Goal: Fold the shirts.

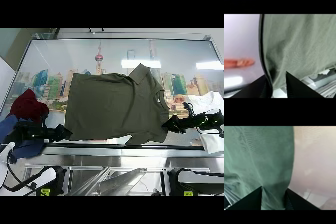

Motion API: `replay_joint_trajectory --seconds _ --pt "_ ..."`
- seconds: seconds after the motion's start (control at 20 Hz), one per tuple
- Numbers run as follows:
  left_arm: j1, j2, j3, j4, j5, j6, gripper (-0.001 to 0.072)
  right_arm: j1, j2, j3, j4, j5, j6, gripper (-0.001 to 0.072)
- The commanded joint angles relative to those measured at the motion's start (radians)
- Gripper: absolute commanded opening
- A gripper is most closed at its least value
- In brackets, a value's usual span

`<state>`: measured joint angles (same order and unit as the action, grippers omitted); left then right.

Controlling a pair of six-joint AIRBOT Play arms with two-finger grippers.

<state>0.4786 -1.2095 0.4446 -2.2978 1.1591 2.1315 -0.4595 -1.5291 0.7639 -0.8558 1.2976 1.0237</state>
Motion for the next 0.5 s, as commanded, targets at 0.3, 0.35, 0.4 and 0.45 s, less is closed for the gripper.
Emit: replay_joint_trajectory --seconds 0.3,0.35,0.4,0.45 --pt "-0.046 0.040 0.105 -0.092 0.119 0.025 0.0019 0.001 0.106 0.058 0.144 0.126 -0.083 0.0022" --pt "-0.039 0.084 0.139 -0.139 0.158 0.037 0.0019 -0.006 0.157 0.083 0.215 0.157 -0.101 0.0022" --pt "-0.032 0.143 0.186 -0.204 0.210 0.048 0.0019 -0.010 0.212 0.114 0.275 0.185 -0.106 0.0022" --pt "-0.024 0.212 0.239 -0.297 0.257 0.084 0.0019 -0.012 0.280 0.159 0.344 0.222 -0.113 0.0022"
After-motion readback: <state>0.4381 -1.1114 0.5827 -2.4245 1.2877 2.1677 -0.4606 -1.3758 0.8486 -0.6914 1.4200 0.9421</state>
